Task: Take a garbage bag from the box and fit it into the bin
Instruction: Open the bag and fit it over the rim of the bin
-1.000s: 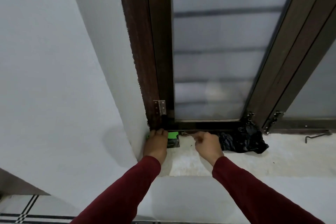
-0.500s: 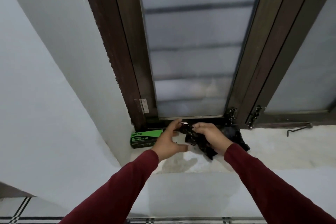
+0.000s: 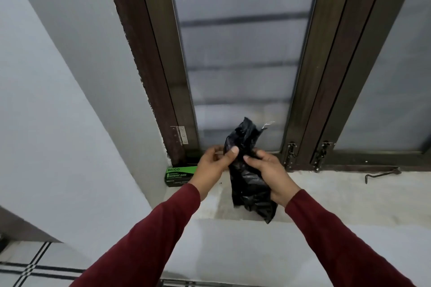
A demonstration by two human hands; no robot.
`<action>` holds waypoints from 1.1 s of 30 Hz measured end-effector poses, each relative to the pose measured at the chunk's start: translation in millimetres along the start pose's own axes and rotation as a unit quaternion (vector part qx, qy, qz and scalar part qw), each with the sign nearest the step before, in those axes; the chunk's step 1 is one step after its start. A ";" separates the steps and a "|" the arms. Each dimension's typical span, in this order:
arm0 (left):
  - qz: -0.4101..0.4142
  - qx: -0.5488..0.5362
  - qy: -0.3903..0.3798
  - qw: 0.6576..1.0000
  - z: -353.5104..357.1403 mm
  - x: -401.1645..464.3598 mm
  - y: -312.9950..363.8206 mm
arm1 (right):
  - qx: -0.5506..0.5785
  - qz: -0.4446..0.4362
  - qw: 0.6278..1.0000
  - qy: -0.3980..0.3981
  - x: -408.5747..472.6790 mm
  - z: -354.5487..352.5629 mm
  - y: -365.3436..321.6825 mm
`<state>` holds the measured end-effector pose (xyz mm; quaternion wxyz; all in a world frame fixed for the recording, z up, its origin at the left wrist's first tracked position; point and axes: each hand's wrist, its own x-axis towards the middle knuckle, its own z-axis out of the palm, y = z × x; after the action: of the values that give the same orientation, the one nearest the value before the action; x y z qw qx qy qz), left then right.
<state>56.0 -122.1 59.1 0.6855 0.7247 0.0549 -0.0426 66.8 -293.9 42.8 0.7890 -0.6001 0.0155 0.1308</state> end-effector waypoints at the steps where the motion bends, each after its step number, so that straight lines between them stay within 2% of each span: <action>1: -0.030 0.039 -0.051 0.998 -4.2 -3.5 -1.3 | 0.011 -0.004 1.000 0.007 1.9 0.6 -5.4; 3: -0.049 0.056 -0.123 0.990 -11.8 -12.3 -8.6 | 0.008 -0.015 1.000 0.014 -1.8 3.2 -14.2; 4: -0.041 0.030 -0.123 0.991 -13.8 -16.3 -10.6 | 0.004 -0.016 1.000 0.001 -7.9 4.4 -16.5; 7: -0.008 -0.053 -0.032 0.998 -14.0 -23.1 -8.9 | -0.040 0.032 0.994 -0.100 -33.6 1.2 -7.7; 9: 0.021 -0.057 0.017 0.998 -17.9 -26.8 -6.4 | -0.120 0.038 0.982 -0.138 -52.4 6.4 1.6; 11: 0.024 -0.063 0.021 0.998 -26.7 -33.4 -4.8 | -0.153 0.024 0.986 -0.065 -61.1 17.1 7.8; 13: -0.010 -0.067 -0.062 0.996 -40.7 -47.9 -4.3 | -0.079 0.019 0.997 0.005 -67.6 30.5 11.9; 15: -0.053 -0.026 -0.171 0.984 -52.8 -65.2 -10.9 | -0.010 0.022 0.999 0.025 -74.2 43.6 11.9; 17: -0.064 0.013 -0.227 0.972 -69.1 -80.9 -21.0 | 0.024 0.021 0.998 0.047 -85.1 59.5 15.2; 20: -0.072 -0.048 -0.190 0.978 -85.0 -98.8 -31.0 | 0.067 0.044 0.997 0.022 -106.4 75.6 29.9; 21: -0.072 -0.079 -0.169 0.980 -88.2 -104.8 -34.4 | 0.052 0.066 0.996 -0.005 -117.1 81.5 38.4; 23: -0.056 -0.061 -0.125 0.989 -92.5 -118.3 -38.1 | -0.019 0.096 0.995 -0.030 -139.4 94.3 54.1; 25: -0.059 -0.034 -0.116 0.991 -98.2 -137.1 -43.2 | -0.047 0.085 0.995 0.007 -158.9 106.5 65.9; 28: -0.140 -0.066 -0.221 0.963 -114.4 -163.3 -48.8 | -0.047 0.045 0.993 0.101 -181.9 117.4 74.4; 30: -0.158 -0.056 -0.277 0.946 -125.5 -181.8 -54.3 | -0.056 0.028 0.986 0.157 -197.8 126.8 79.6; 31: -0.158 -0.056 -0.269 0.948 -128.4 -187.9 -57.8 | -0.061 0.022 0.982 0.177 -204.3 132.0 81.8; 33: -0.153 -0.076 -0.207 0.963 -130.8 -202.8 -62.9 | -0.067 0.023 0.980 0.187 -221.2 141.5 85.7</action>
<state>-155.3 7.6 32.1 0.7205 0.6286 0.0253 -0.2915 -184.8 -179.8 41.7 0.7272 -0.6646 0.1681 0.0353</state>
